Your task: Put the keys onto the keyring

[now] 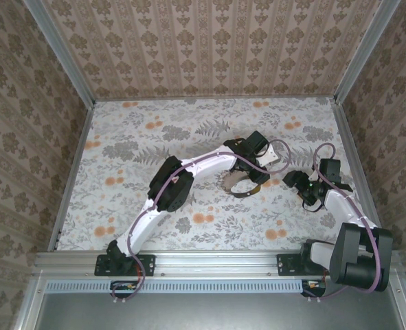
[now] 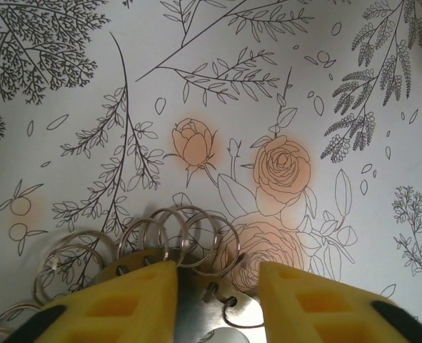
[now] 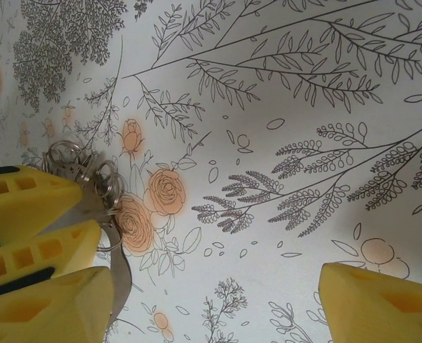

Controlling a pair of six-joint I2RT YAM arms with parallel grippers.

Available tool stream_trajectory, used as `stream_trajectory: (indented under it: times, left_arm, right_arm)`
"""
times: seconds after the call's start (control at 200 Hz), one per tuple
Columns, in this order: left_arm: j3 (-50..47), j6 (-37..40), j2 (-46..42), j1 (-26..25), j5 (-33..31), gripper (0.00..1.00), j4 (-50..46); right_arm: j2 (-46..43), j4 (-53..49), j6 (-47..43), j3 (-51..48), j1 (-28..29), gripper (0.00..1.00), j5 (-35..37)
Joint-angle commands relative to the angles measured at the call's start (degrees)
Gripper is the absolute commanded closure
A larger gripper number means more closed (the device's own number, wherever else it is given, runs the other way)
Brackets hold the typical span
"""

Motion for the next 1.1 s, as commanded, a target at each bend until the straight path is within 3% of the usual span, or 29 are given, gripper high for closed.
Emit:
stream_trajectory:
  times: [0.0,0.14,0.37,0.5,0.765,1.095]
  left_arm:
    - [-1.05,0.15,1.46,-0.19,1.25,0.71,0.24]
    - [-1.3,0.24,1.19,-0.11,1.47,0.74,0.26]
    - [-7.89,-2.02,-5.6,0.58,1.83,0.49,6.17]
    - [-12.61,-5.55,-11.24,1.86,4.35,0.41,11.06]
    - [-25.79,-14.66,-22.83,4.85,8.48,0.35,24.26]
    - [-43.18,-21.93,-36.36,8.43,4.49,0.31,34.86]
  right_arm:
    - [0.15,-0.02,0.11,0.37,-0.28,0.23,-1.03]
    - [0.17,0.28,0.37,0.41,-0.2,0.23,-1.53]
    - [-1.01,2.06,0.75,-0.2,0.78,0.25,-4.38]
    - [-1.92,4.07,0.74,-0.64,2.95,0.26,-5.61]
    - [0.42,6.67,0.16,0.59,12.57,0.34,-2.11]
    - [7.03,6.71,-2.82,4.02,17.72,0.46,3.02]
